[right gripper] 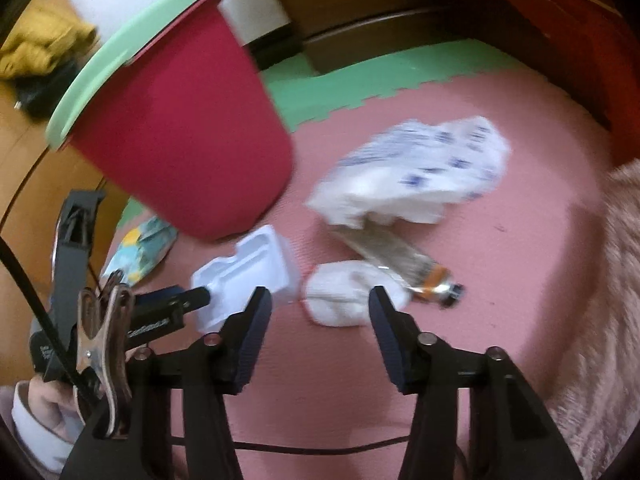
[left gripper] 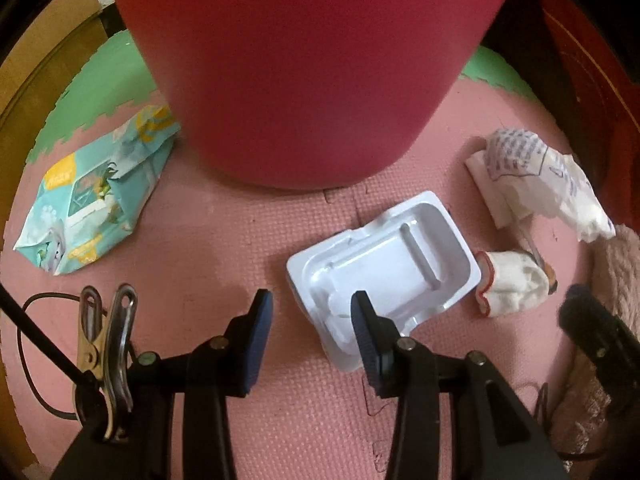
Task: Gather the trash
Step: 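Lower the left tool onto the blister tray rim and close, then close the right tool on the blister tray edge beside the left tool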
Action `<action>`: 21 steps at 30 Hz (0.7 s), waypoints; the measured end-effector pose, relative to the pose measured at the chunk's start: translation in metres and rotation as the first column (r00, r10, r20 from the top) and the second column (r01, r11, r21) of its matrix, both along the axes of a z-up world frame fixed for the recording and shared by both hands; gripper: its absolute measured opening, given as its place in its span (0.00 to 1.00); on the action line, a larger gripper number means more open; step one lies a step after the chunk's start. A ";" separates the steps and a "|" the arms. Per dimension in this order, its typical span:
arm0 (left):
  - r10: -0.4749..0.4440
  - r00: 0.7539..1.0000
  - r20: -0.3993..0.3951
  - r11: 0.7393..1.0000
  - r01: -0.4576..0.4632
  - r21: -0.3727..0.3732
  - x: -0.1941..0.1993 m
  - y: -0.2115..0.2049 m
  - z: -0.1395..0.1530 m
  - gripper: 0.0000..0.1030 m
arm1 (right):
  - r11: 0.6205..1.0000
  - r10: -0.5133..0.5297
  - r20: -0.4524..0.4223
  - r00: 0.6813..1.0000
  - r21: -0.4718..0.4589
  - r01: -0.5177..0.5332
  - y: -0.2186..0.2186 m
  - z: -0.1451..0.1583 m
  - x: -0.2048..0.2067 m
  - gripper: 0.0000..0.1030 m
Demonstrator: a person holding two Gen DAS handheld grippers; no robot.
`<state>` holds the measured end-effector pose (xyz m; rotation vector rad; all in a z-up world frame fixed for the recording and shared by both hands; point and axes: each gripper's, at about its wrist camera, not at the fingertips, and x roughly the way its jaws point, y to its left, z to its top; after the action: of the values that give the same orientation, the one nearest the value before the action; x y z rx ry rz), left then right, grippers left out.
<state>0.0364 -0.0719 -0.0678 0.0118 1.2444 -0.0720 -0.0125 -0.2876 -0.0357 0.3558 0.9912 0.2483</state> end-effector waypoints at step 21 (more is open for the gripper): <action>0.011 1.000 -0.006 0.999 -0.010 0.050 -0.009 0.006 -0.029 0.35 | 0.976 0.136 -0.051 0.989 -0.167 -0.142 0.060 -0.041 0.054 0.23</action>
<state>0.0277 -0.0660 -0.0969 0.0483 1.2522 -0.0321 0.0417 -0.2278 -0.0769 0.1356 1.0697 0.2819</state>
